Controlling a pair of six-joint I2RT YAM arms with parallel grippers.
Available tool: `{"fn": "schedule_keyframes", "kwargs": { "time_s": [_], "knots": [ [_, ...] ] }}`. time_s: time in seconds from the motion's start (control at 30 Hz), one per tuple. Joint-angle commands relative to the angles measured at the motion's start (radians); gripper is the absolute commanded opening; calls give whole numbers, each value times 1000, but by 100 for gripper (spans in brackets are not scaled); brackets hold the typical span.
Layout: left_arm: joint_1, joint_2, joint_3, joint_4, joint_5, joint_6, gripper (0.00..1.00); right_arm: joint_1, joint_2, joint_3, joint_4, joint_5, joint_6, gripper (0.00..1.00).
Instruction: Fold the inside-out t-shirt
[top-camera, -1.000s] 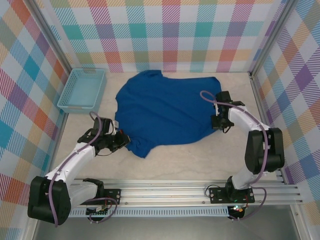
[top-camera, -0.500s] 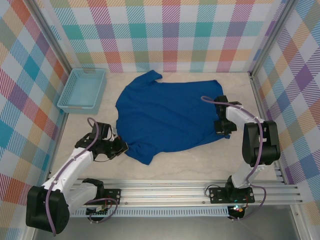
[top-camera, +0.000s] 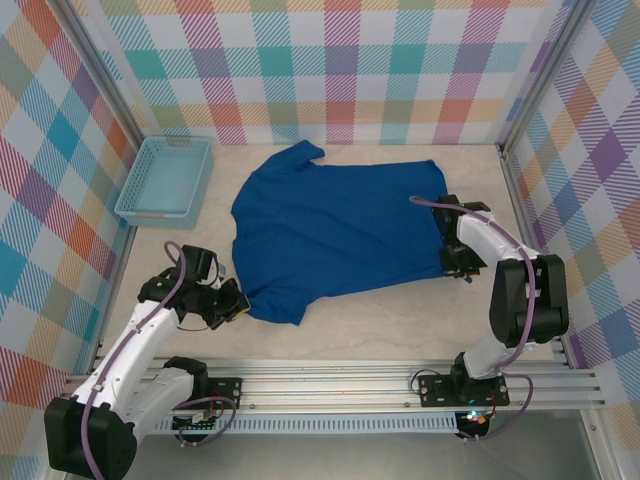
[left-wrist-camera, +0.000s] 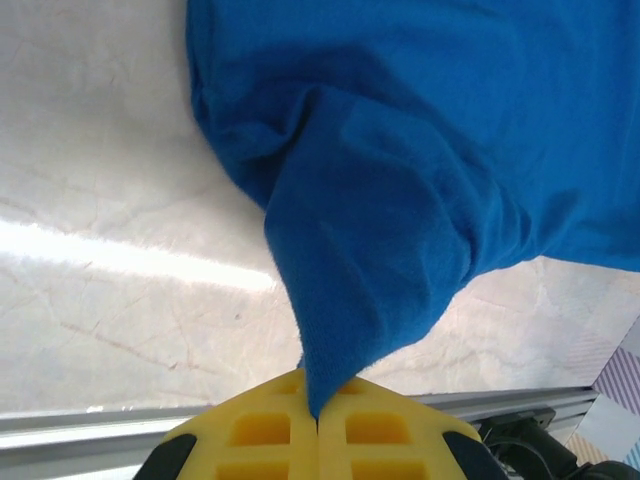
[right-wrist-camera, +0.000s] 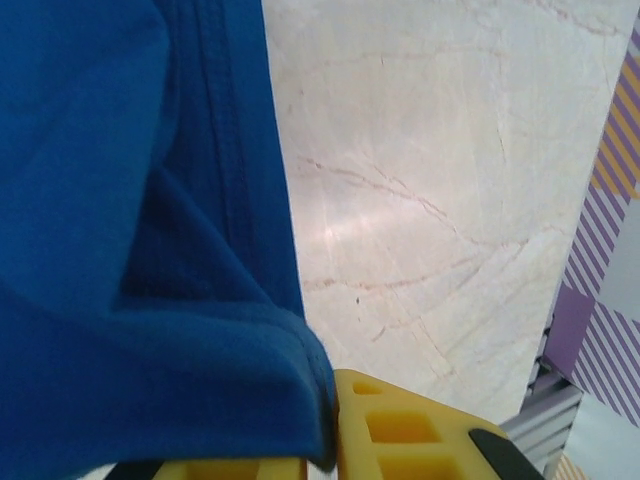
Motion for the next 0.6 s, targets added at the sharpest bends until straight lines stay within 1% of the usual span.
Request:
{"fn": "schedule_keyframes", "kwargs": {
  "time_s": [0.0,0.1,0.2,0.3,0.33,0.37,0.4,0.47,0.5,0.57],
  "knots": [
    [-7,-12,-13,-128,45,3,0,8,8,32,-83,25,32,16],
    [-29,-15,-73,-128,86,-21,0,7,56,44,-110,44,47,17],
    [-72,4,-95,-119,63,-28,0,7,98,56,-124,68,54,19],
    [-76,41,-80,-96,36,-23,10,9,107,64,-120,82,63,23],
    [-76,48,-66,-88,21,-25,16,12,92,64,-103,71,57,26],
    [-75,56,-48,-81,6,-26,26,14,67,66,-80,43,48,29],
    [-75,62,-28,-78,-18,-27,33,16,35,72,-49,2,36,32],
    [-75,69,49,-88,-121,-2,46,18,-20,89,22,-93,5,38],
    [-75,75,94,-95,-199,12,53,18,-40,94,66,-141,-10,40],
    [-75,93,186,-57,-316,50,62,18,-60,115,167,-224,-34,45]
  ]
}}
